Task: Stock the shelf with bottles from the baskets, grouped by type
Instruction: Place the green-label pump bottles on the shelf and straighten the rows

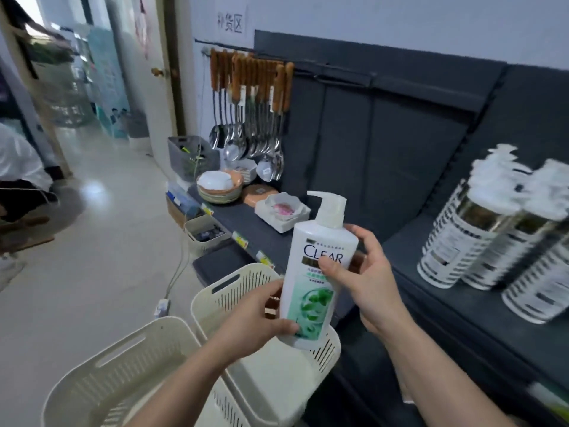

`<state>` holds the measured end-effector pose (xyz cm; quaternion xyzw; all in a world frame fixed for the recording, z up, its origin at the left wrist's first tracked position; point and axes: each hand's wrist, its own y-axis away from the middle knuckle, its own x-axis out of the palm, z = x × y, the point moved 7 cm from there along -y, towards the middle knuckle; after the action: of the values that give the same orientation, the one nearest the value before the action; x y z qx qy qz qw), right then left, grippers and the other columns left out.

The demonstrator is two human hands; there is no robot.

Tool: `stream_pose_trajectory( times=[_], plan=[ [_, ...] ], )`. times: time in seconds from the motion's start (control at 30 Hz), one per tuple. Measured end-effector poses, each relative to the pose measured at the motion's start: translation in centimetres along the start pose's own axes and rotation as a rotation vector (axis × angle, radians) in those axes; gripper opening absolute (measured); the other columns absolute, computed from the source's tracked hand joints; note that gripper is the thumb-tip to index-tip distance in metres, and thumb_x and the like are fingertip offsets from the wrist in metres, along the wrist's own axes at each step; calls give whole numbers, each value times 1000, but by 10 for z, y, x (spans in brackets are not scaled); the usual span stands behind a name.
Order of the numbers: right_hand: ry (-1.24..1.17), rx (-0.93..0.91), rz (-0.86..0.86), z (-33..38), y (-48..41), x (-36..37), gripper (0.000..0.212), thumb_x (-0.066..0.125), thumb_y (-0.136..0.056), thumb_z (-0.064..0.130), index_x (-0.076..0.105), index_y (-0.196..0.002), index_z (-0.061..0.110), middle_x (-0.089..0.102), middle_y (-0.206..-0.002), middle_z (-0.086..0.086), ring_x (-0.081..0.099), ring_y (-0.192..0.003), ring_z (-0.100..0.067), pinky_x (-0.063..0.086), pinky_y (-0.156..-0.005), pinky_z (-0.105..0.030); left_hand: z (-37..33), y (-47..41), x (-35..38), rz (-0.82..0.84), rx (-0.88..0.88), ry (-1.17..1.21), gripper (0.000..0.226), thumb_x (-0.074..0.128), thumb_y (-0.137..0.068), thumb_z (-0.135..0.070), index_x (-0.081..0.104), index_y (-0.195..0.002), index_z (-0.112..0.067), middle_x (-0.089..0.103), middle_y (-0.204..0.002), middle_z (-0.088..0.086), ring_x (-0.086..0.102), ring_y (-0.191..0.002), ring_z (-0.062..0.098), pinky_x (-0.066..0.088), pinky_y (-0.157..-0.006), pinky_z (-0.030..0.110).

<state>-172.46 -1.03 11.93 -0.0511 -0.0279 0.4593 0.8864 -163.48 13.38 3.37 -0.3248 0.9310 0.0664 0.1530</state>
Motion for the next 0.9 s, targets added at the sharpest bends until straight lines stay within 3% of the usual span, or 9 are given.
stream_pose_trajectory(
  times=[0.23,0.43,0.53,0.77,0.9],
  plan=[
    [26,-99,-190,40,37,-112,57,82,-71,6,56,-113,35,75,-99,-3,72,-93,-18,59,-71,-33,-76,-24,90,121,123,-31,59,81,-71,-8,60,-114,-43,72,-102,-12,67,-94,7,56,-86,36],
    [33,-172,-312,71,80,-201,59,80,-72,1,55,-115,33,74,-100,-5,73,-92,-17,59,-71,-32,-137,-27,174,229,227,-40,59,80,-74,-7,58,-114,-43,71,-103,-18,67,-97,2,54,-89,30],
    [52,-197,-365,84,100,-242,59,82,-70,3,55,-113,35,74,-101,-7,72,-94,-20,60,-76,-40,-162,-25,212,235,271,-67,60,80,-73,-9,58,-118,-42,70,-104,-17,65,-97,2,53,-88,27],
    [98,-248,-434,103,135,-322,60,82,-71,6,52,-112,40,72,-104,-6,71,-94,-16,60,-76,-37,-217,-17,296,189,353,-92,53,79,-75,-14,58,-118,-37,66,-108,-19,58,-100,-5,47,-89,19],
    [68,-239,-491,103,147,-361,60,80,-74,2,51,-114,37,70,-106,-9,70,-95,-16,60,-77,-36,-241,-18,333,167,376,-126,50,83,-70,-20,57,-108,-40,66,-102,-20,58,-96,-3,48,-81,21]
  ],
)
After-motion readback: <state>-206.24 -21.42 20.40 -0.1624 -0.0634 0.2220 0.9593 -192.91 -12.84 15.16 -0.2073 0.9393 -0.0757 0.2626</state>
